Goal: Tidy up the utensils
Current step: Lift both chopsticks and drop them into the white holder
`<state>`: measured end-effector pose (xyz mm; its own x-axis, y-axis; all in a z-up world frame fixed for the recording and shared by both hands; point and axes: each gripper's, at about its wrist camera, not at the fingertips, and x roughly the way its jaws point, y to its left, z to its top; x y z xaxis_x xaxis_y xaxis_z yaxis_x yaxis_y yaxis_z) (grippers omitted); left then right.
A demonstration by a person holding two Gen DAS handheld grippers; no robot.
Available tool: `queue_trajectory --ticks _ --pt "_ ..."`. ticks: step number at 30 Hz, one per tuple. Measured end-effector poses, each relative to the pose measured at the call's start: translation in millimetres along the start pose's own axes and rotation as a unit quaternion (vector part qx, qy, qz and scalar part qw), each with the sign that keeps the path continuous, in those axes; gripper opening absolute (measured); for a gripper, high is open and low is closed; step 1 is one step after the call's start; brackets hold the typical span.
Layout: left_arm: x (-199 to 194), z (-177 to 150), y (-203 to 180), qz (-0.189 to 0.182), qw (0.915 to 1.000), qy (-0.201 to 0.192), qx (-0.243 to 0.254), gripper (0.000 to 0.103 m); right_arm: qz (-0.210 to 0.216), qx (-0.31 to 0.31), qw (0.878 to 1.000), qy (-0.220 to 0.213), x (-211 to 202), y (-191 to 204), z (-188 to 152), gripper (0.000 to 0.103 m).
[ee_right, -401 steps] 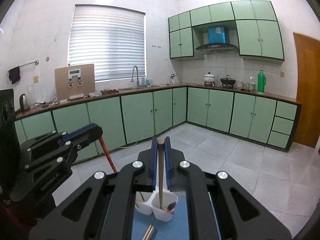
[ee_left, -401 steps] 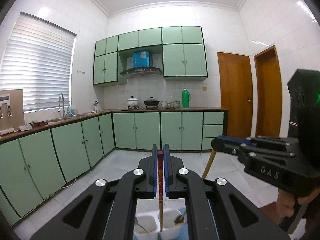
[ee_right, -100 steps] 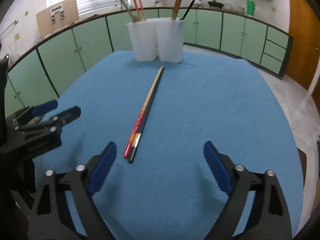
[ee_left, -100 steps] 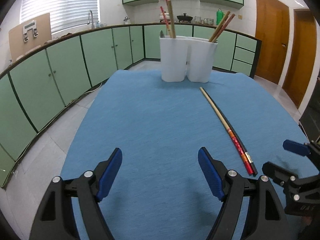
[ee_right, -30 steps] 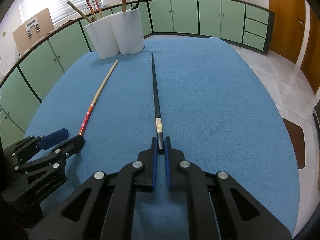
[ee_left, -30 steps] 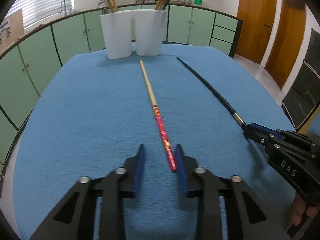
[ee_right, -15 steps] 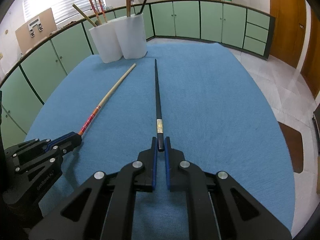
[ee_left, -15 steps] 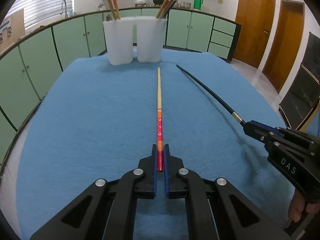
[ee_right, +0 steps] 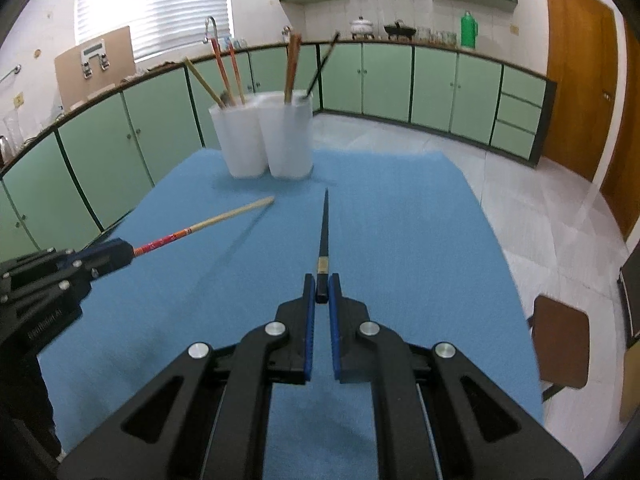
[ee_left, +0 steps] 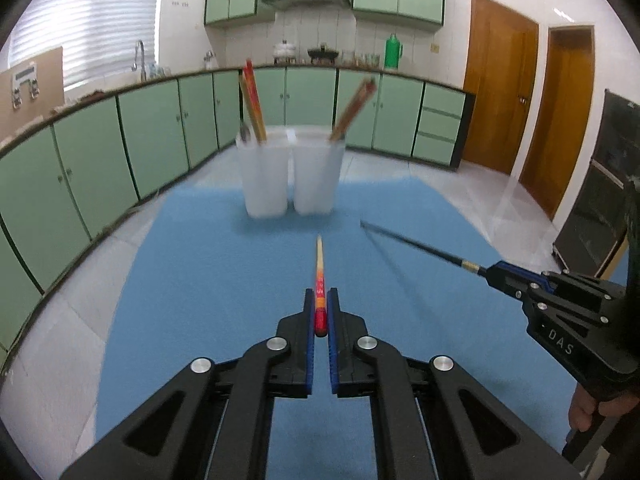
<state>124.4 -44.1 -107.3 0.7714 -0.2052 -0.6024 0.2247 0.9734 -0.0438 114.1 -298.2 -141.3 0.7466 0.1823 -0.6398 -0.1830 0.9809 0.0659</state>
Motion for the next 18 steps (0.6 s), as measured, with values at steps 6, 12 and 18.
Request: queue_trajectory --ticks 6,12,18 --pt "-16.4 32.2 7.6 0.002 0.9992 -0.04 0.005 0.006 0.012 -0.007 0.999 -0.035 -20.6 2.8 33.8 0.006" --pt "-22.2 59.3 11.6 -0.008 0.9978 -0.065 0.012 0.006 0.035 -0.002 0.998 -0.055 -32.6 2.2 69.5 0.006" --pt "-19.3 80.8 14.0 -0.028 0.9969 -0.071 0.02 0.006 0.054 -0.01 0.997 -0.059 -34.9 7.6 101.7 0.006"
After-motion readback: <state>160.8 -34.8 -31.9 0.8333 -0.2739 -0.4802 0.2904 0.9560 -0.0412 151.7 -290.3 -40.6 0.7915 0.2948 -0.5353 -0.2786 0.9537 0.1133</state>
